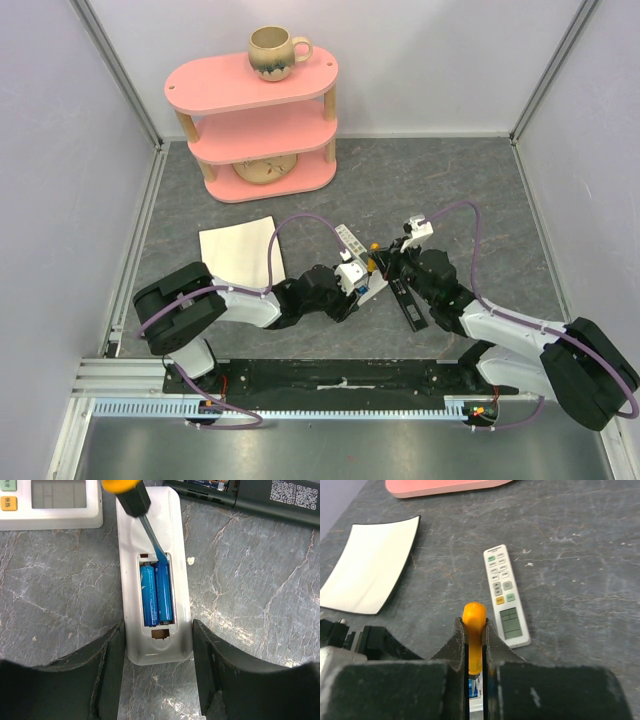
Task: Unload the batteries from the remote control
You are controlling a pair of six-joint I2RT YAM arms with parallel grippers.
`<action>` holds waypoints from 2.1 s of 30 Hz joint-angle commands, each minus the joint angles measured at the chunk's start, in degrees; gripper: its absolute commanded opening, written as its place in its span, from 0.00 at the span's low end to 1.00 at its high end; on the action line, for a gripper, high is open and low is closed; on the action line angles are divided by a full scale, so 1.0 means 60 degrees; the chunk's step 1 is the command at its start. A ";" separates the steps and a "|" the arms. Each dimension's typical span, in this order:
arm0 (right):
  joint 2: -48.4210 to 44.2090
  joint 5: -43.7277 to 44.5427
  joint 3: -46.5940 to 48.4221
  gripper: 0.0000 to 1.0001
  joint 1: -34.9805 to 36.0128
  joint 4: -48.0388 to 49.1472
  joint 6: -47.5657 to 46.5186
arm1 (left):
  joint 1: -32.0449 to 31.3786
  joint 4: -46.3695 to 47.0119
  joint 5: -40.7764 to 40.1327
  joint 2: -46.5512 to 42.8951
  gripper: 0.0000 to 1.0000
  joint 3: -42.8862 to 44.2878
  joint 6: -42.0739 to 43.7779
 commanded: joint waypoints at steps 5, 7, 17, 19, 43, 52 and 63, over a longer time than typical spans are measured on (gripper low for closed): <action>0.0003 0.1041 0.0412 0.00 -0.0002 -0.0137 -0.0639 | 0.0004 -0.0996 -0.0375 0.0557 0.10 -0.0119 -0.0296; 0.0148 0.0939 0.0500 0.00 -0.0002 -0.0166 -0.0654 | 0.0004 -0.0996 -0.0389 0.0557 0.10 -0.0104 -0.0310; 0.0135 0.0207 0.0369 0.00 -0.0002 -0.0122 -0.0713 | 0.0004 -0.0996 -0.0404 0.0528 0.09 -0.0119 -0.0325; -0.0098 0.0119 0.0179 0.00 -0.0016 -0.0034 -0.0698 | 0.0004 -0.0996 -0.0404 0.0543 0.09 -0.0119 -0.0325; 0.0575 0.0338 0.0735 0.00 -0.0002 -0.0589 -0.1180 | 0.0004 -0.1025 -0.0404 0.0572 0.09 -0.0104 -0.0339; 0.0179 0.0544 0.0969 0.00 0.0057 -0.1601 -0.1914 | 0.0004 -0.1039 -0.0345 0.0631 0.09 -0.0060 -0.0325; 0.0325 0.2592 0.0969 0.00 0.1550 -0.2333 -0.2178 | 0.0004 -0.1084 -0.0389 0.0631 0.09 0.0013 -0.0325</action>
